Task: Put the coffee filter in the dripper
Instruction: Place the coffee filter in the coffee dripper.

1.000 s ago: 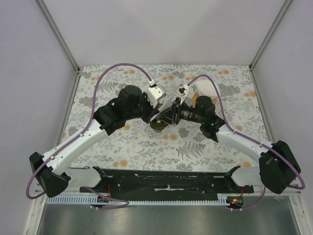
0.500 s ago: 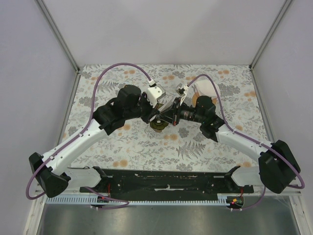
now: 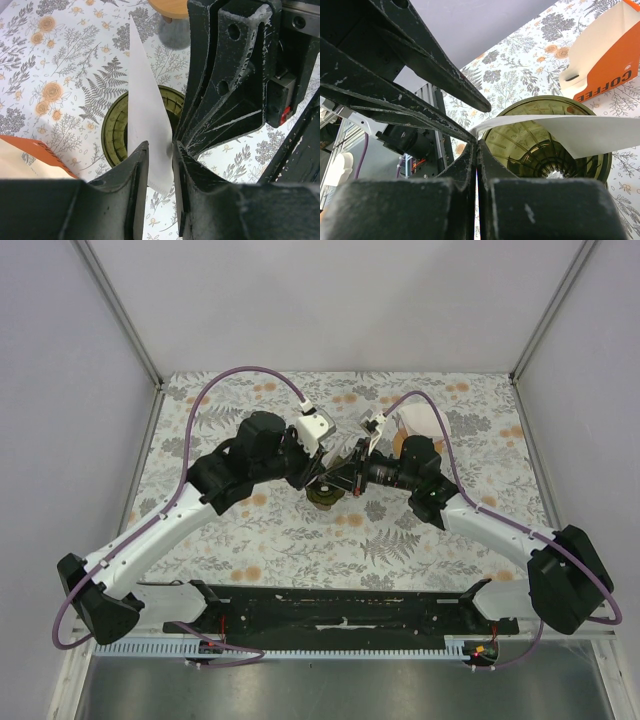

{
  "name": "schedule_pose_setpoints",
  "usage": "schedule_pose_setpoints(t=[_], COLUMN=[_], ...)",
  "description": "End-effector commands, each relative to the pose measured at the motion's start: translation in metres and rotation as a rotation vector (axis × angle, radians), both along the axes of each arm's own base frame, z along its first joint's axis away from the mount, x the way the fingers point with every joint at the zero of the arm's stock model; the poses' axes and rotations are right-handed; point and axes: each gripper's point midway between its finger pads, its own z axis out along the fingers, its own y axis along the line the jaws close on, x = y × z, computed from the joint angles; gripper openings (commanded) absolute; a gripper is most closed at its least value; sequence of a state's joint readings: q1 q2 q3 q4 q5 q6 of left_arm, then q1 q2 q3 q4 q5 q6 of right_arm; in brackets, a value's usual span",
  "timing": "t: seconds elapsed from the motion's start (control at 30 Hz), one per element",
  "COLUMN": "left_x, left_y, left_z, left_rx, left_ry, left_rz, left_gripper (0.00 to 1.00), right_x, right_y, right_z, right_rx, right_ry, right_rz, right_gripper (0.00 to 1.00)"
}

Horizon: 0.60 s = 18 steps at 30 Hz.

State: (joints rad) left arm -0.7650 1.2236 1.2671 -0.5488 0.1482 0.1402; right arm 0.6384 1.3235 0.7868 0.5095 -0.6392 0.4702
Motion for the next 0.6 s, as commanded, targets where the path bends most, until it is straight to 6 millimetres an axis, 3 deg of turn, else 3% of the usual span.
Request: schedule_pose_setpoints(t=[0.0, 0.47, 0.57], left_x=[-0.002, 0.006, 0.009], left_y=[0.004, -0.005, -0.003], left_z=[0.024, 0.034, 0.027], left_rx=[-0.017, -0.045, -0.021], left_ry=[-0.052, -0.056, -0.047], left_rz=[-0.001, 0.001, 0.021], left_gripper=[0.34, 0.38, 0.38], right_x=[0.008, 0.007, 0.006], right_y=[0.001, 0.003, 0.003], right_z=[0.011, 0.008, 0.008], right_rx=[0.032, 0.016, 0.016], right_ry=[-0.053, -0.035, -0.038], right_rz=[-0.015, -0.004, -0.006], right_gripper=[0.0, 0.0, 0.0])
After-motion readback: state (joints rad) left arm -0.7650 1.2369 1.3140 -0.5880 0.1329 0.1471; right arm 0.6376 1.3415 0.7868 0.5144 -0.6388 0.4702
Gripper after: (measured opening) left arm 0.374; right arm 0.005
